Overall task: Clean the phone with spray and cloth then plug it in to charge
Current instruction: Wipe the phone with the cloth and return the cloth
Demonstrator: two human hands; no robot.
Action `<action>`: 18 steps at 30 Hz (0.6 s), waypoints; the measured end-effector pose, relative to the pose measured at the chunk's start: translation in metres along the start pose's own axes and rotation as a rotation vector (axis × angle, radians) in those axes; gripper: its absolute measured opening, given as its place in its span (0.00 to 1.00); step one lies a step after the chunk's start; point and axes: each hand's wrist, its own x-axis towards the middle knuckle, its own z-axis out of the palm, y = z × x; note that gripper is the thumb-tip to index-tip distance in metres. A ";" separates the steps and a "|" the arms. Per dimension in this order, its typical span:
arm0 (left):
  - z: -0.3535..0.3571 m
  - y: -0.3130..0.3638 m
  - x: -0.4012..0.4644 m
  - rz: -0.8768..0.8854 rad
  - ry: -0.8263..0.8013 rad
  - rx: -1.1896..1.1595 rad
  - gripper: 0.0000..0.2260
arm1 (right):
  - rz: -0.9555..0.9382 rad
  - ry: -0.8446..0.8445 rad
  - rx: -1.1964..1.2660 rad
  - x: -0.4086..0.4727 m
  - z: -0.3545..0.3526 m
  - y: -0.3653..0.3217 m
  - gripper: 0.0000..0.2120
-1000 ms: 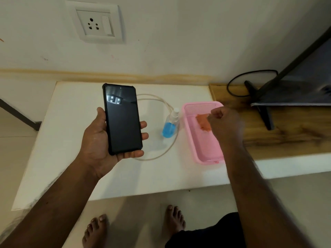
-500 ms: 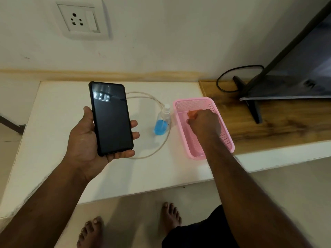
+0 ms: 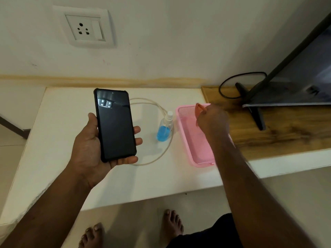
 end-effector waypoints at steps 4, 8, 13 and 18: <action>-0.002 0.002 -0.001 0.005 -0.016 -0.029 0.33 | 0.152 -0.085 0.703 0.002 -0.043 -0.006 0.10; -0.001 0.007 -0.003 0.031 -0.051 -0.049 0.32 | 0.340 -0.398 1.494 -0.017 -0.073 -0.023 0.10; 0.003 0.011 -0.009 0.060 -0.090 -0.068 0.31 | 0.319 -0.689 1.739 -0.052 -0.083 -0.061 0.18; 0.006 0.016 -0.017 0.061 -0.066 -0.064 0.31 | 0.332 -0.727 1.637 -0.095 -0.064 -0.085 0.25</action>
